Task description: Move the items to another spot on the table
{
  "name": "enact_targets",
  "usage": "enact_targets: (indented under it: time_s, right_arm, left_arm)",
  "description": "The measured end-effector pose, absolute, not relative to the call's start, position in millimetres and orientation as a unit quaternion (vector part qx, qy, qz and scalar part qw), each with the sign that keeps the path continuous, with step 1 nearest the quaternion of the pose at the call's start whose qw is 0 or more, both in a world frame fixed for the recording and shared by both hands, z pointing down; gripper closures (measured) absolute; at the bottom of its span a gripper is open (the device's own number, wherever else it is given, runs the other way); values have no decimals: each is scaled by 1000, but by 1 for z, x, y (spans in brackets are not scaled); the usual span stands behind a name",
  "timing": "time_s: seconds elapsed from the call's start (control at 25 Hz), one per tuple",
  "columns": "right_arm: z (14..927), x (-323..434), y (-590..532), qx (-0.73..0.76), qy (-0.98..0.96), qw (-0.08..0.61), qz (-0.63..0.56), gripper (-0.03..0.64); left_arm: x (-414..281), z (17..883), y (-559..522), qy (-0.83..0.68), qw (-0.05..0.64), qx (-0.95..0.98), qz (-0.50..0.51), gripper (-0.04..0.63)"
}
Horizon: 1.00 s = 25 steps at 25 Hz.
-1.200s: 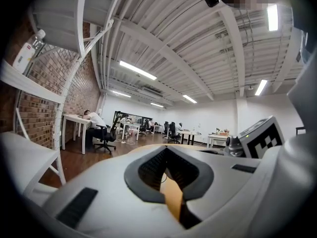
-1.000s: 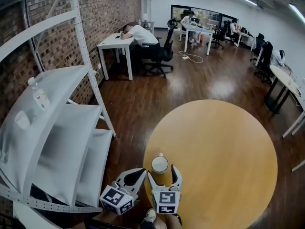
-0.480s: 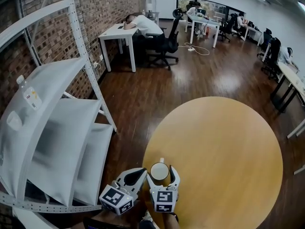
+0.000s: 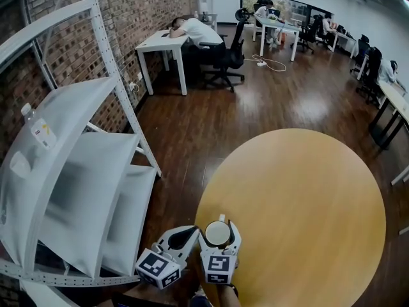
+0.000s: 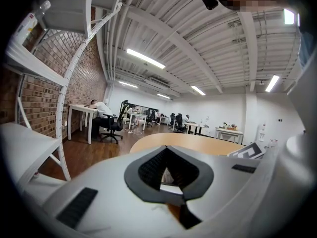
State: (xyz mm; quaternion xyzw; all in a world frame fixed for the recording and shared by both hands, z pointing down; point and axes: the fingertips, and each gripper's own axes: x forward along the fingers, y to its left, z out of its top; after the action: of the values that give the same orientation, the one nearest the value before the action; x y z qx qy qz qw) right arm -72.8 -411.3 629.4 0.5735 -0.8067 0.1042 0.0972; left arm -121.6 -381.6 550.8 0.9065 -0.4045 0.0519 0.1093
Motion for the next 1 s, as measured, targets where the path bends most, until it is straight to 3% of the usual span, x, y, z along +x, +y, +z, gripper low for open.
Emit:
enact_targets:
  time_s: [0.52,1.0]
  right_arm:
    - [622,-73,-414,556,-820,95,101,202]
    - [552,-77,-394,565,-818,79,74,202]
  left_arm:
    - [-120,547,-380,-401,109,908,50,589]
    - [-137,499,-359,-408,82,909,31,589]
